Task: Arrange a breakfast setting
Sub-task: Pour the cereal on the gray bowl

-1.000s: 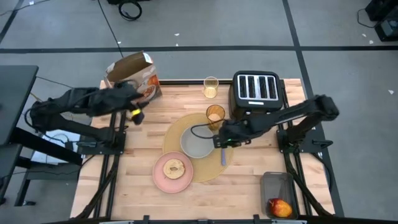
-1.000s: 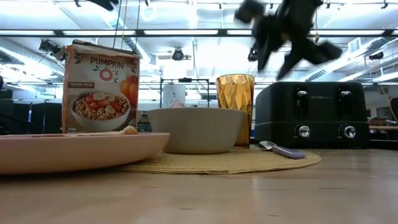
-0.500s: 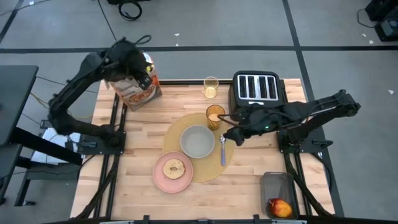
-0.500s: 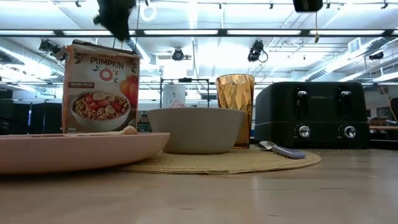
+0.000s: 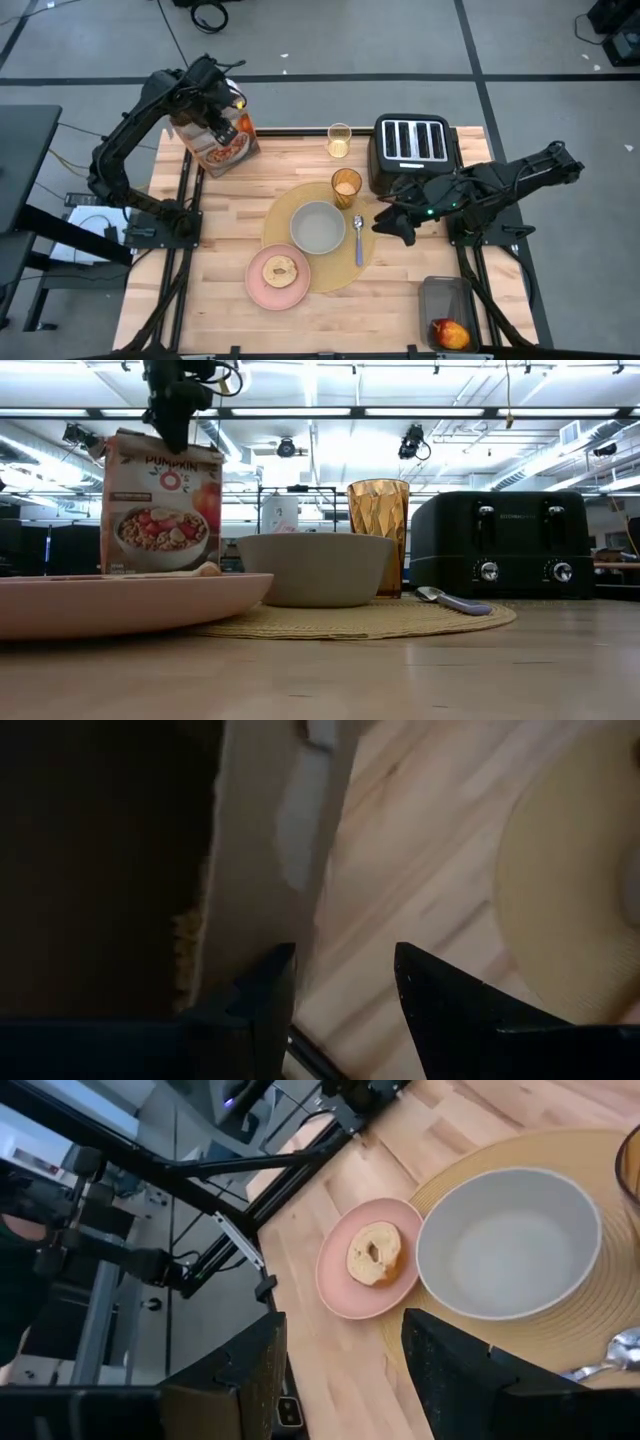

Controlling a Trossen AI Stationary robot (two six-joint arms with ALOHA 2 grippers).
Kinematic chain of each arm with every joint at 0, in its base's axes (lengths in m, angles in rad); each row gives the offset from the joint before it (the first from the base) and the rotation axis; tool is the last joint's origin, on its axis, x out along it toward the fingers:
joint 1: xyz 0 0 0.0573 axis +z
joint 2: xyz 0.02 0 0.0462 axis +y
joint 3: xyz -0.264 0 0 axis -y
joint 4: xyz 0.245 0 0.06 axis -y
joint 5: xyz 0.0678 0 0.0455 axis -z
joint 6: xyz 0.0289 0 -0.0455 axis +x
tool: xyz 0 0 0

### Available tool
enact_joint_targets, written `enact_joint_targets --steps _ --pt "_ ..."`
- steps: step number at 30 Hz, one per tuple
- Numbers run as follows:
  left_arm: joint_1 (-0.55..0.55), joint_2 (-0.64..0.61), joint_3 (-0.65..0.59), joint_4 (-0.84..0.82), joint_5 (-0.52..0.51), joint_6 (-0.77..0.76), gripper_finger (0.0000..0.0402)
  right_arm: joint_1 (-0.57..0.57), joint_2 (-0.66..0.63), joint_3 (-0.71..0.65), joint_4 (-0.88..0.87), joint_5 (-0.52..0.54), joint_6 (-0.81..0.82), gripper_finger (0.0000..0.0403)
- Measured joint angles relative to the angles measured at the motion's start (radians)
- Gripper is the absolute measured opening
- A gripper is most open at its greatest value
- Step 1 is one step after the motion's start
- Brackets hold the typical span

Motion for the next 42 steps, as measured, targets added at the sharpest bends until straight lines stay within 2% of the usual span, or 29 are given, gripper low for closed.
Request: enact_joint_targets --steps 6,13,20,24,26,30,42 --pt "-0.004 -0.005 0.0 -0.026 0.094 -0.019 0.0178 -0.033 0.001 0.0 0.016 -0.001 -0.047 0.0206" --pt "-0.003 -0.021 0.004 -0.003 0.096 -0.014 0.0178 -0.081 0.002 0.0 0.045 -0.004 -0.093 0.0206" --pt "-0.003 -0.023 0.162 -0.005 0.094 -0.018 0.0178 -0.128 0.002 0.0 0.045 -0.065 -0.096 0.0205" --pt "0.006 -0.023 0.201 0.033 0.033 -0.018 0.0179 -0.149 0.002 0.0 0.046 -0.072 -0.096 0.0205" --pt "0.04 -0.007 0.201 0.031 0.046 -0.014 0.0179 -0.157 0.002 0.0 0.046 -0.072 -0.096 0.0205" --pt "0.101 0.043 0.201 0.026 0.139 0.005 0.0179 -0.16 0.002 0.0 0.049 -0.072 -0.092 0.0205" --pt "0.116 0.174 0.2 -0.119 0.153 0.083 0.0178 -0.158 0.002 0.0 0.057 -0.074 -0.062 0.0205"
